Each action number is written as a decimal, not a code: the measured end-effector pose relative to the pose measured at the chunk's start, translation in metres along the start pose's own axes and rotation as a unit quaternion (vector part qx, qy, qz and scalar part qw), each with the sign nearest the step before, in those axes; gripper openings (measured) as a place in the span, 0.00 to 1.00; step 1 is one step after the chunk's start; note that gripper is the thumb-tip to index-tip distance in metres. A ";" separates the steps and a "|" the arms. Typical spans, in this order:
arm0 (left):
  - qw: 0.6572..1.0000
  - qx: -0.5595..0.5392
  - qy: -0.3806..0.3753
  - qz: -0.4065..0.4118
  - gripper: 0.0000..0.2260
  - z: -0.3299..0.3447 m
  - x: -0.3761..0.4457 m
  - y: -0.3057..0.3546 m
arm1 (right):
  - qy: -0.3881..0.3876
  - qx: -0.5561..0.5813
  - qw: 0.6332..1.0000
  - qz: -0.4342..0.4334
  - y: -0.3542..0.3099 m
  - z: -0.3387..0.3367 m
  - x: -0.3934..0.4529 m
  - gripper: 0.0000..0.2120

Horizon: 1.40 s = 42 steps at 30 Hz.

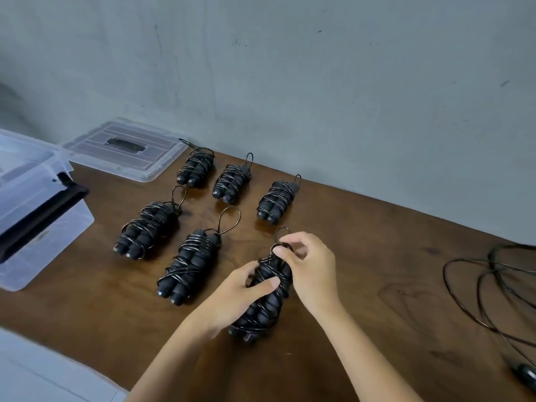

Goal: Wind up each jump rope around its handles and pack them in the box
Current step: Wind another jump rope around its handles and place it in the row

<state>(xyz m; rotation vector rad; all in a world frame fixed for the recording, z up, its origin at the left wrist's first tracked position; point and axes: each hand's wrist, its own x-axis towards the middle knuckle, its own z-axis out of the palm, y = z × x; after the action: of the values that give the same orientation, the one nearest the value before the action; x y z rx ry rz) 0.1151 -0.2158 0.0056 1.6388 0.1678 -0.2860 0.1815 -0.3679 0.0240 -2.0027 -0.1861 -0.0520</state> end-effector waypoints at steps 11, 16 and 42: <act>0.960 -0.270 -0.037 -0.069 0.22 -0.009 -0.005 0.009 | -0.071 0.136 0.988 0.033 0.010 -0.010 0.019 0.06; 0.950 -0.298 0.028 -0.088 0.20 -0.008 -0.002 0.010 | -0.082 0.087 0.991 0.052 0.019 -0.008 0.021 0.09; 0.789 0.575 0.215 -0.002 0.38 0.032 0.017 -0.003 | -0.024 0.050 0.992 0.109 0.052 -0.023 -0.008 0.09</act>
<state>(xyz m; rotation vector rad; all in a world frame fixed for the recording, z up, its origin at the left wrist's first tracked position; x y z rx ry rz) 0.1278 -0.2482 -0.0046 2.9268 0.3880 0.0362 0.1832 -0.4108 -0.0142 -1.9151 0.0011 0.1434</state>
